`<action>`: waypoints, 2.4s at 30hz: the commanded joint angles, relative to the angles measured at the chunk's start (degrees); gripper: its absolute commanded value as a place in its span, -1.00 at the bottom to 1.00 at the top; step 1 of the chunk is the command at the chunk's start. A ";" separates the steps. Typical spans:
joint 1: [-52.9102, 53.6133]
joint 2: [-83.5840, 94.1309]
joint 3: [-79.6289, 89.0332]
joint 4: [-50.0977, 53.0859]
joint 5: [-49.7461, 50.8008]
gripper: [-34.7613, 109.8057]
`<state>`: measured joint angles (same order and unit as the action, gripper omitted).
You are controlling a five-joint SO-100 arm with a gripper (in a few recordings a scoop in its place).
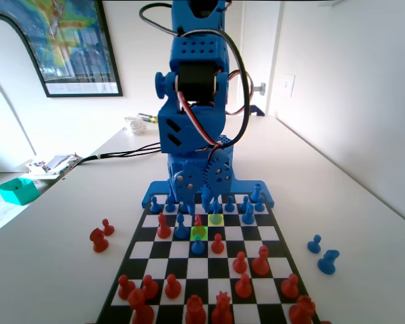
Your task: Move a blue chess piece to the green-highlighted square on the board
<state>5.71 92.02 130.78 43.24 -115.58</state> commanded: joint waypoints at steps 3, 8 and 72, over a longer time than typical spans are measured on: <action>1.49 -0.18 -3.16 0.35 -0.97 -0.36; 1.32 -2.55 -4.66 -0.53 -0.26 -0.36; 0.00 -2.99 -12.48 14.41 -6.50 -0.51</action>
<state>4.39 83.58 123.13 51.06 -120.59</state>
